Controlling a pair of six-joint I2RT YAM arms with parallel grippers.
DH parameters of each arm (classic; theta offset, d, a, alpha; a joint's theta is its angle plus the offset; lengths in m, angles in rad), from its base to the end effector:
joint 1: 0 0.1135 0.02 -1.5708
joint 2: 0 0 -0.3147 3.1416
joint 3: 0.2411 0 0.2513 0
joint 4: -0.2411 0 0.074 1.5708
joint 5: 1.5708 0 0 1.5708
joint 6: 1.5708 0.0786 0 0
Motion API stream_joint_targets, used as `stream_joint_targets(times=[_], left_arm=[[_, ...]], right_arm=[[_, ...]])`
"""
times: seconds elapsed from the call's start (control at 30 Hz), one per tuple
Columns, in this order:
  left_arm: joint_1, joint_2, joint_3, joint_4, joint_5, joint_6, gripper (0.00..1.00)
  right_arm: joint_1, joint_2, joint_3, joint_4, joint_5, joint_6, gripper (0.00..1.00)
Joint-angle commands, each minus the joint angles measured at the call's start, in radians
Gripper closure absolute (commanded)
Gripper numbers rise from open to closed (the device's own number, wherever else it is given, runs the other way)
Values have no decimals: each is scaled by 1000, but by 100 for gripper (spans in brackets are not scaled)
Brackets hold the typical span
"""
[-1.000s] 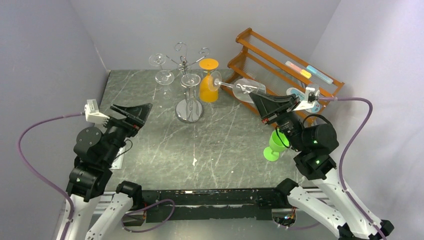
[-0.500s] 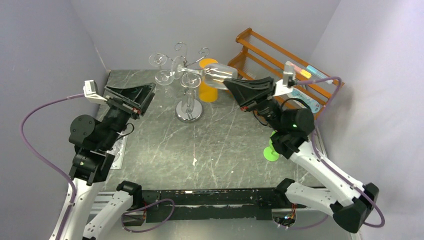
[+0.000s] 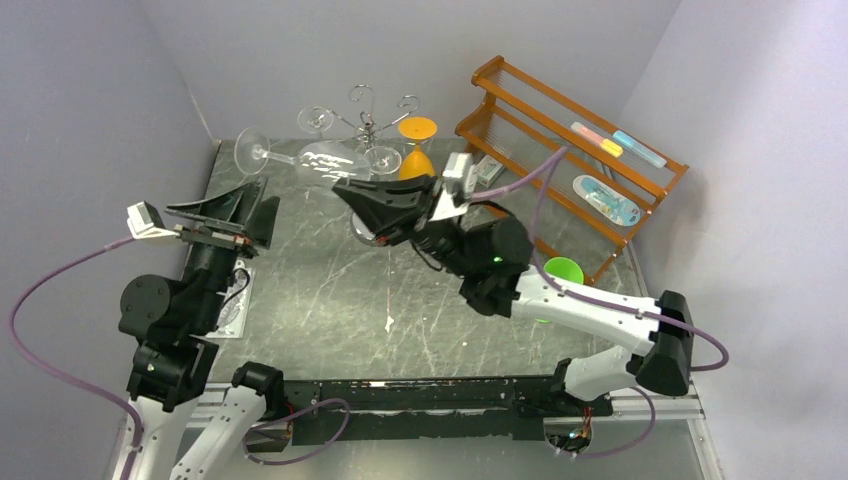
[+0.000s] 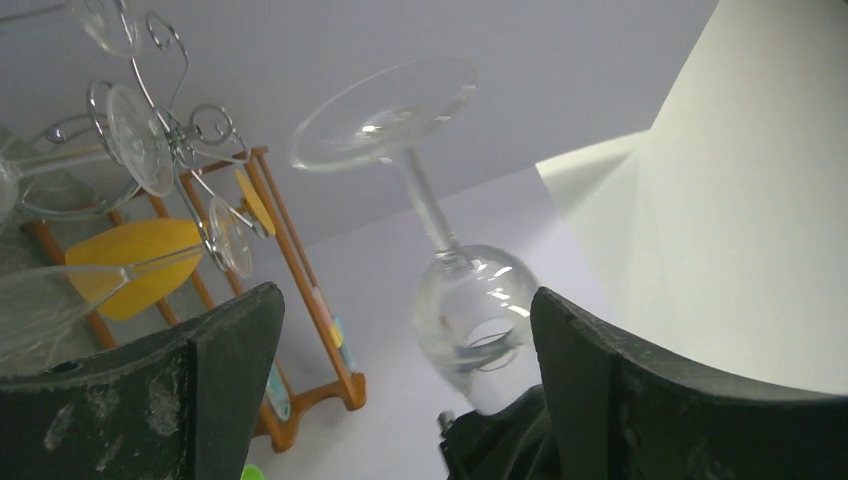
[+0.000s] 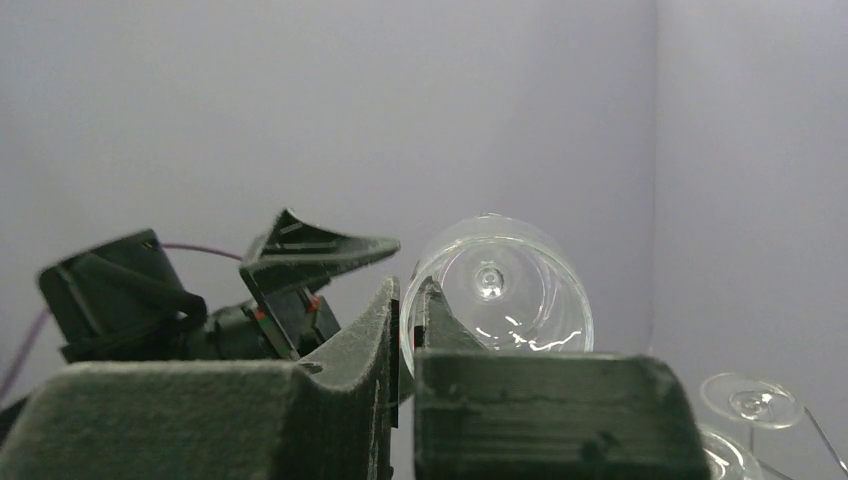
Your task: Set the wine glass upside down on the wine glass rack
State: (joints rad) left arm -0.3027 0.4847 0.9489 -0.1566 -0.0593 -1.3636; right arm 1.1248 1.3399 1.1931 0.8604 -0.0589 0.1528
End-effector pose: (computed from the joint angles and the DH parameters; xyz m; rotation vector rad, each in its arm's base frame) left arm 0.0760 -0.0189 0.4692 -0.7538 1.1736 -1.3821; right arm 0.1310 0.2848 0.5433 -0.4808 0.7835 1.2187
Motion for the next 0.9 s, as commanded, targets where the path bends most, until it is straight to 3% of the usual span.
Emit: stream_joint_targets(times=[0.0, 0.17, 0.3, 0.53, 0.73, 0.87], left_arm=[[5, -41, -6, -20, -135, -20, 3], [5, -43, -20, -18, -172, -67, 3], [5, -35, -90, 60, -149, -140, 7], [5, -4, -86, 93, -183, -151, 16], [5, -15, -99, 148, -193, -155, 13], [5, -18, -101, 149, -198, -165, 25]], right_arm=[[79, 57, 34, 114, 120, -226, 100], [118, 84, 16, 160, 99, -264, 100], [127, 93, 7, 181, 66, -242, 100], [126, 93, -14, 172, 36, -200, 100], [127, 99, -25, 160, 10, -194, 100], [127, 102, -31, 156, -17, -189, 100]])
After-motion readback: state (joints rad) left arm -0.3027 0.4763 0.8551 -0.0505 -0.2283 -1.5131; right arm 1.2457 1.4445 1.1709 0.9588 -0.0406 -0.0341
